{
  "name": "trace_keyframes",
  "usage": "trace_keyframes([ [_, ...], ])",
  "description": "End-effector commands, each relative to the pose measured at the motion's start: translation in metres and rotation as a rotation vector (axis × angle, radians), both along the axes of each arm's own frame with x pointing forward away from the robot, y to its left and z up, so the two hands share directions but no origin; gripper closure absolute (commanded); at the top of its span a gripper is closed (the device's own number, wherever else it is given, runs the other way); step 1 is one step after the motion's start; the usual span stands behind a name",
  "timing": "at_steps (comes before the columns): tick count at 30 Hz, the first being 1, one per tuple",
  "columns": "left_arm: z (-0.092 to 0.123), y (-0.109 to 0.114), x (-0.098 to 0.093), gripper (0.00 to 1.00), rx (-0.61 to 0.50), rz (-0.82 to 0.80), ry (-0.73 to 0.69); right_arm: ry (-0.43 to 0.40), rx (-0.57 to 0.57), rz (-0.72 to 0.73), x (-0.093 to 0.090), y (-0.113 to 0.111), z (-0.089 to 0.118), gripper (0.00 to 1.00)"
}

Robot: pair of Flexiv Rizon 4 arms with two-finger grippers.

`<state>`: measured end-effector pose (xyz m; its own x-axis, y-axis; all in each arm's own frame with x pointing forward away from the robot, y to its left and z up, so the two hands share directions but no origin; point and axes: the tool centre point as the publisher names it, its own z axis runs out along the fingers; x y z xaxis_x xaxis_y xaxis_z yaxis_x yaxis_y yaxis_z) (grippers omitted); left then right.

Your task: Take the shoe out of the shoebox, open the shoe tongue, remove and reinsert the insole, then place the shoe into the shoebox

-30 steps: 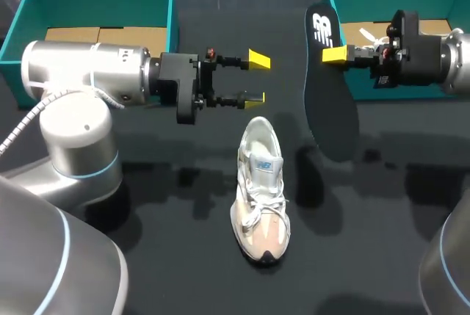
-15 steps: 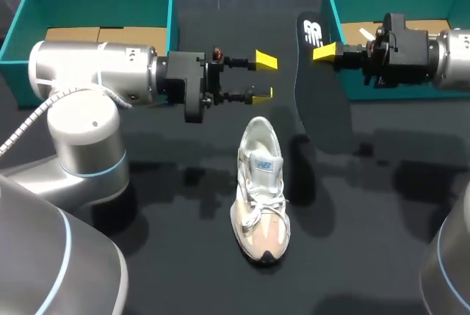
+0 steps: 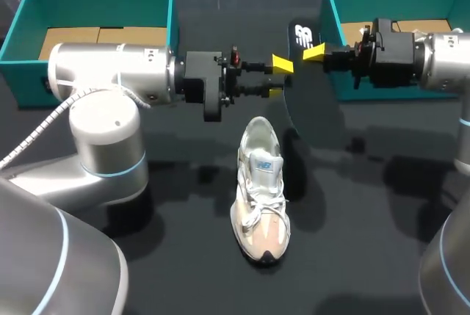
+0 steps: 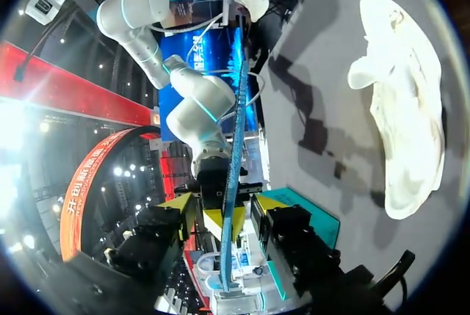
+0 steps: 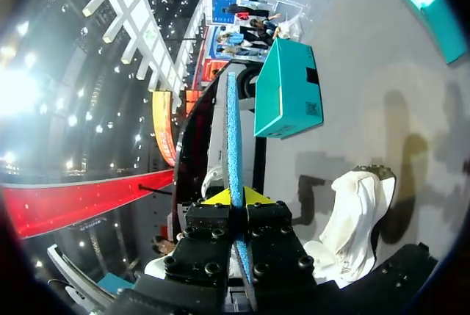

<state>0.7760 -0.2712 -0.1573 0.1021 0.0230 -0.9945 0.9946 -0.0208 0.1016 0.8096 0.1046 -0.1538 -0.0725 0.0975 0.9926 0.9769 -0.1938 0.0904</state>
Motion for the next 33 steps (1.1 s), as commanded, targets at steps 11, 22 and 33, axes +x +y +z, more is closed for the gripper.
trace_keyframes([
  [11,-0.007,-0.021,0.009,0.60,0.004,0.033,0.007,0.063,0.002,-0.019,0.009,0.008,-0.008,1.00],
  [22,-0.010,-0.028,0.009,0.70,0.016,0.043,0.015,0.093,0.006,-0.028,0.008,0.007,-0.012,1.00],
  [33,-0.013,-0.033,0.005,1.00,0.035,0.049,0.005,0.104,0.009,-0.023,0.009,0.008,-0.013,1.00],
])
